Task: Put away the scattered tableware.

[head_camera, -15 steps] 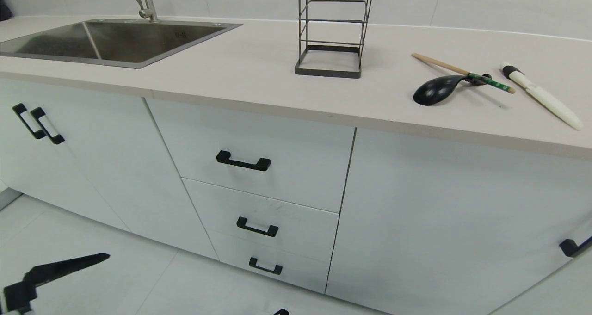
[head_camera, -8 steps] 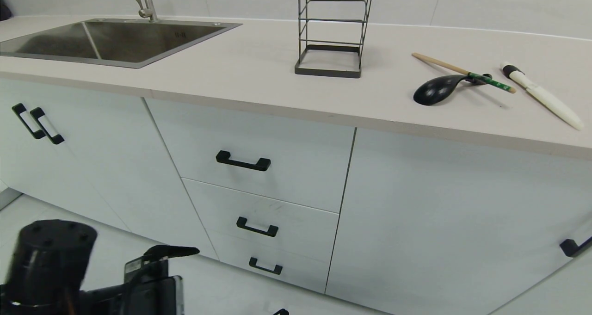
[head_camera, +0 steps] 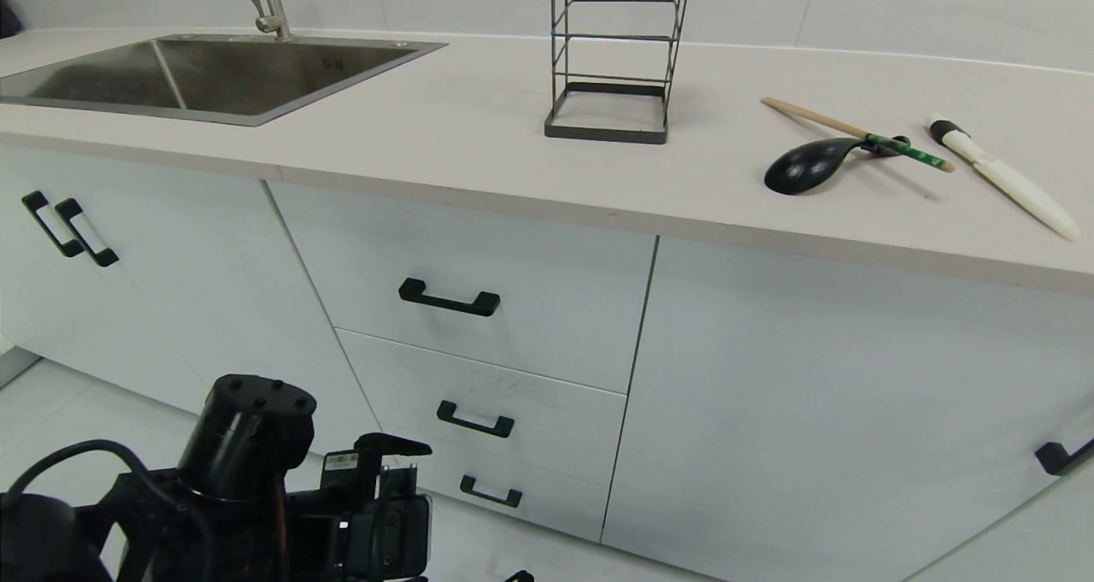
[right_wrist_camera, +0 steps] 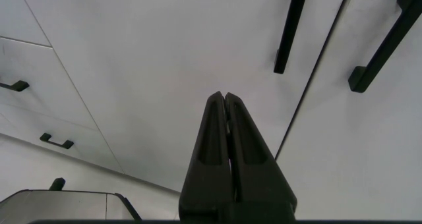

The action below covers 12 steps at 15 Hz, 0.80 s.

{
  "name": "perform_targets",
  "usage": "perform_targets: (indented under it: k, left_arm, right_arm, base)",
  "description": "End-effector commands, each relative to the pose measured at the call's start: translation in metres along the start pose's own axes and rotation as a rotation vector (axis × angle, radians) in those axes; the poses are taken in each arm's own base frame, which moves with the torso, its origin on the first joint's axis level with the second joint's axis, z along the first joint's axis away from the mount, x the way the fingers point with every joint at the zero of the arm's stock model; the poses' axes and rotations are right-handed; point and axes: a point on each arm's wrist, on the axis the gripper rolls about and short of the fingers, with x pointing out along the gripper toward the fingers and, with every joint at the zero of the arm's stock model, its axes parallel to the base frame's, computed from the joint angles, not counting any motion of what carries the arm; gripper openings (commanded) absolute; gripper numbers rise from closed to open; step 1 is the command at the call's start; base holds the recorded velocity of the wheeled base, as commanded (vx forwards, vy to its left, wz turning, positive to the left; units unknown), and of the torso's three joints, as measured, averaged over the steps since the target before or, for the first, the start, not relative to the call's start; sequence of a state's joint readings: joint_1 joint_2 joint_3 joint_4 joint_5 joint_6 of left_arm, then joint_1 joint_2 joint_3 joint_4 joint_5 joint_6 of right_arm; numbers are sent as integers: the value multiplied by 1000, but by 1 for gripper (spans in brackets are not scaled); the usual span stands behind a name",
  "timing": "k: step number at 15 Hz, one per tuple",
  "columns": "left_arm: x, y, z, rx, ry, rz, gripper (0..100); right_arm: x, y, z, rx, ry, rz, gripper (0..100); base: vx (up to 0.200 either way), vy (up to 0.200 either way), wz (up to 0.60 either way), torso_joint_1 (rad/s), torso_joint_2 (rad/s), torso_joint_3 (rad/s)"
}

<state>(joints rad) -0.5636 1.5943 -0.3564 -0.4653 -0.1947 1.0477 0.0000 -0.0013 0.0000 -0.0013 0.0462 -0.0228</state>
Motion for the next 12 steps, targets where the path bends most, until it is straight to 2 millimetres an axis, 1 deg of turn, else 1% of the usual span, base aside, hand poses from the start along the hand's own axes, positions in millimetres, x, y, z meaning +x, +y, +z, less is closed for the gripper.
perform_targets:
  k: [1, 2, 3, 4, 5, 7, 9, 12]
  left_arm:
    - [15, 4, -2, -3, 19, -27, 100]
    - [17, 6, -1, -1, 18, -25, 100]
    - [22, 13, 1, 40, 9, -7, 100]
    - [26, 32, 1, 138, 7, 52, 100]
    - [27, 41, -1, 187, 16, 70, 100]
    - [31, 43, -11, 194, 47, 51, 100]
    - [37, 44, -14, 188, 52, 46, 100]
    - [54, 44, -20, 177, 65, 6, 100]
  right_arm:
    - [0, 0, 0, 0, 1, 1, 0]
    - [0, 0, 0, 0, 1, 1, 0]
    - [0, 0, 0, 0, 1, 0, 0]
    - [0, 0, 0, 0, 1, 0, 0]
    - [0, 0, 0, 0, 1, 1, 0]
    - [0, 0, 0, 0, 1, 0, 0]
    - [0, 0, 0, 0, 1, 0, 0]
    - [0, 0, 0, 0, 1, 0, 0]
  base:
    - [0, 0, 0, 0, 0, 0]
    - [0, 0, 0, 0, 0, 0]
    - [0, 0, 0, 0, 0, 0]
    - [0, 0, 0, 0, 0, 0]
    - [0, 0, 0, 0, 0, 0]
    - [0, 0, 0, 0, 0, 0]
    - [0, 0, 0, 0, 0, 0]
    - [0, 0, 0, 0, 0, 0]
